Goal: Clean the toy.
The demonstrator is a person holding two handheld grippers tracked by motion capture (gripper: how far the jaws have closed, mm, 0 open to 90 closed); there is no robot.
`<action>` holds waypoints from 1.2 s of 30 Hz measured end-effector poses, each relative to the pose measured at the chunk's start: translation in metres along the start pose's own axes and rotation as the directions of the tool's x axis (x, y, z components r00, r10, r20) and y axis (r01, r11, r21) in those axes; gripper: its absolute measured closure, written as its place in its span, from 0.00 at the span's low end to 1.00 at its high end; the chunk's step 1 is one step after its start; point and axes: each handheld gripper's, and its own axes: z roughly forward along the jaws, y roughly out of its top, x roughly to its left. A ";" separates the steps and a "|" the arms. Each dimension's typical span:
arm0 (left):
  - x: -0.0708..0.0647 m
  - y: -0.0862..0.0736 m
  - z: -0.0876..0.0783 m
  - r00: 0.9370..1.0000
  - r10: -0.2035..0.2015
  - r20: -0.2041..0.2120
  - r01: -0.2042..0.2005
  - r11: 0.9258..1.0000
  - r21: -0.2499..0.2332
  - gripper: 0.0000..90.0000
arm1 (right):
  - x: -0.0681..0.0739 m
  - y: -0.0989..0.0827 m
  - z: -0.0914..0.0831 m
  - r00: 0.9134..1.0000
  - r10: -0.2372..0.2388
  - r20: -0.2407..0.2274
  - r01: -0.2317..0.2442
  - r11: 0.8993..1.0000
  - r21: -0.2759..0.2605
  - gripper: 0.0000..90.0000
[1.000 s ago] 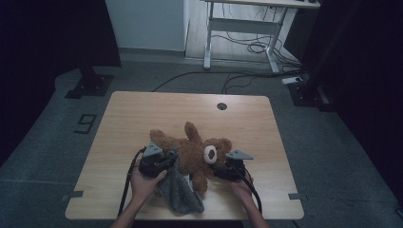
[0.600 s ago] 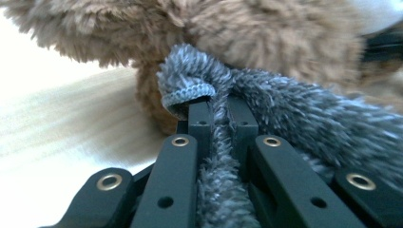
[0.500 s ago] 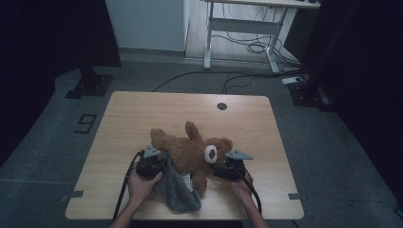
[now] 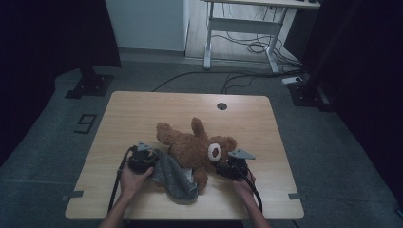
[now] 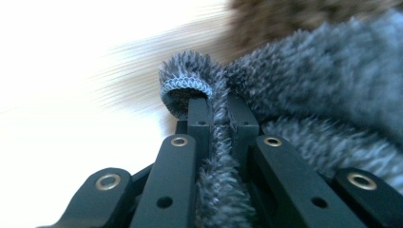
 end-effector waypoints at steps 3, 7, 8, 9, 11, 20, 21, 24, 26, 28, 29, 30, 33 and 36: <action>0.025 -0.013 -0.040 0.999 -0.050 -0.016 0.049 0.995 -0.089 0.92 | -0.001 0.000 0.000 1.000 -0.001 -0.002 0.001 1.000 0.000 0.33; 0.053 -0.030 -0.090 0.993 -0.110 -0.033 0.102 0.978 -0.180 0.92 | -0.001 0.000 0.001 1.000 -0.001 0.001 0.001 1.000 -0.001 0.33; 0.059 -0.034 -0.103 0.992 -0.118 -0.037 0.108 0.974 -0.197 0.92 | 0.000 0.000 0.001 1.000 -0.001 0.002 0.001 1.000 -0.001 0.33; 0.064 -0.038 -0.114 0.991 -0.125 -0.043 0.113 0.970 -0.214 0.92 | 0.000 0.000 0.001 1.000 -0.001 0.003 0.001 1.000 -0.003 0.33; 0.072 -0.044 -0.137 0.990 -0.132 -0.057 0.114 0.964 -0.240 0.92 | 0.000 0.000 0.001 1.000 -0.001 0.004 0.001 1.000 -0.004 0.33; 0.075 -0.039 -0.201 0.990 -0.112 -0.090 0.074 0.935 -0.347 0.91 | 0.000 0.000 0.001 1.000 -0.001 0.003 0.001 1.000 -0.004 0.33; 0.074 -0.037 -0.202 0.990 -0.110 -0.090 0.072 0.935 -0.348 0.91 | 0.000 0.000 0.001 1.000 -0.001 0.002 0.001 1.000 -0.003 0.33; 0.067 -0.033 -0.187 0.992 -0.095 -0.081 0.065 0.946 -0.318 0.91 | -0.001 0.000 0.001 1.000 -0.002 0.002 0.002 1.000 -0.004 0.33; 0.057 -0.031 -0.167 0.995 -0.071 -0.071 0.049 0.959 -0.278 0.91 | -0.001 0.000 0.001 1.000 -0.001 0.001 0.001 1.000 -0.003 0.33; 0.049 -0.029 -0.148 0.997 -0.050 -0.058 0.035 0.969 -0.244 0.90 | -0.001 0.000 0.001 1.000 -0.002 0.001 0.002 1.000 -0.003 0.33; 0.044 -0.028 -0.138 0.998 -0.039 -0.048 0.027 0.974 -0.226 0.90 | -0.001 0.000 0.001 1.000 -0.002 0.001 0.002 1.000 -0.004 0.33; 0.037 -0.027 -0.125 0.999 -0.023 -0.039 0.014 0.979 -0.201 0.90 | -0.001 0.000 0.001 1.000 -0.002 0.001 0.002 1.000 -0.004 0.33; 0.022 -0.025 -0.099 1.000 0.006 -0.007 -0.007 0.989 -0.148 0.90 | -0.001 0.000 0.001 1.000 -0.001 -0.001 0.001 1.000 -0.004 0.33; 0.008 -0.028 -0.072 0.999 0.039 0.028 -0.037 0.996 -0.076 0.89 | -0.001 0.000 0.001 1.000 -0.002 -0.002 0.002 1.000 -0.005 0.33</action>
